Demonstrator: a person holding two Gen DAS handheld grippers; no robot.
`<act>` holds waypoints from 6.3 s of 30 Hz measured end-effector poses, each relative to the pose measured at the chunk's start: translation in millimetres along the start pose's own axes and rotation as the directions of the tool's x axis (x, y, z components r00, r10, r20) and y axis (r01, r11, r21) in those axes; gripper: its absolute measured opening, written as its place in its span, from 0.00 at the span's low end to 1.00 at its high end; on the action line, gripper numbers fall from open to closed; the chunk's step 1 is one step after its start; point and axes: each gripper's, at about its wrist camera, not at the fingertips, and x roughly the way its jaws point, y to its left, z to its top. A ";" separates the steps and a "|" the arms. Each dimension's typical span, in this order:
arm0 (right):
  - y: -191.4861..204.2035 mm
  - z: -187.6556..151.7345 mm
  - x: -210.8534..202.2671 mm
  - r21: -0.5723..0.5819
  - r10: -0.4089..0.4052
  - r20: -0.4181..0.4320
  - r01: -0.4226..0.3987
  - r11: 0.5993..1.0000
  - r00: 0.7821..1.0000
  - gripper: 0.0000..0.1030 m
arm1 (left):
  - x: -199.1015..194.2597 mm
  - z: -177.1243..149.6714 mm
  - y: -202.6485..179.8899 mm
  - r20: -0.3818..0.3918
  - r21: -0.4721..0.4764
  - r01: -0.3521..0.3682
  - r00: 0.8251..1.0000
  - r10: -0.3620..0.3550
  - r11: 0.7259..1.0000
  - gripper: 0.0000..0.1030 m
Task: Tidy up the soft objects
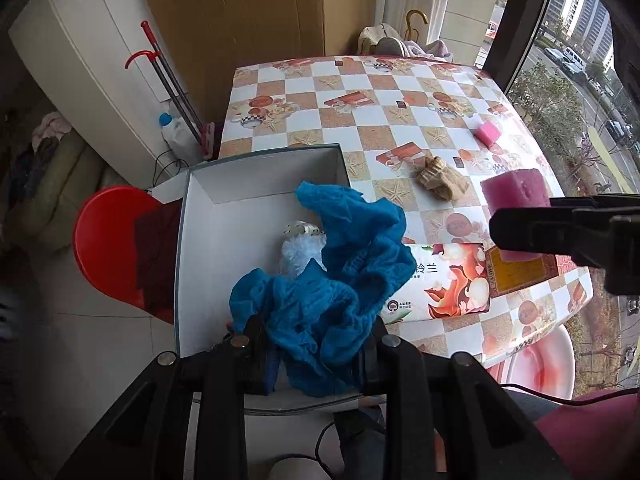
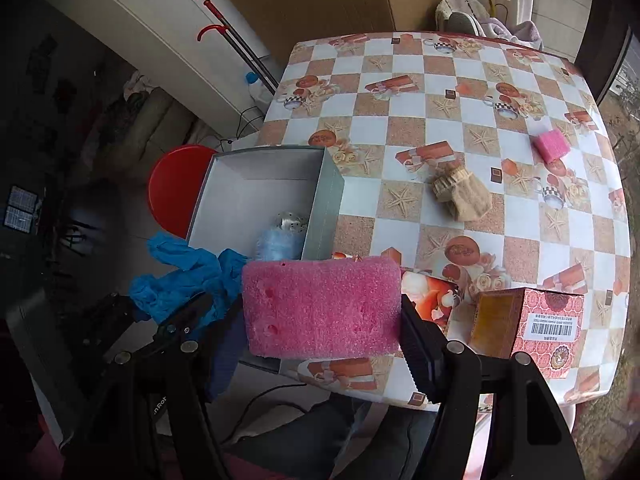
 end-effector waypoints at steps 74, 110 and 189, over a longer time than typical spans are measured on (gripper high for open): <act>63.8 16.7 38.2 -0.155 0.069 -0.098 -0.083 0.984 0.993 0.69 | -18.1 -24.8 54.3 0.009 -0.140 -0.097 0.995 0.099 0.985 0.30; 66.8 25.9 47.4 -0.132 0.053 -0.112 -0.068 0.989 0.992 0.69 | -5.5 -26.6 54.6 -0.036 -0.154 -0.087 0.996 0.082 0.984 0.31; 64.5 1.1 72.4 -0.011 -0.109 -0.166 0.109 0.994 0.980 0.99 | 7.3 -27.7 67.8 -0.129 -0.087 0.045 0.990 -0.056 0.995 1.00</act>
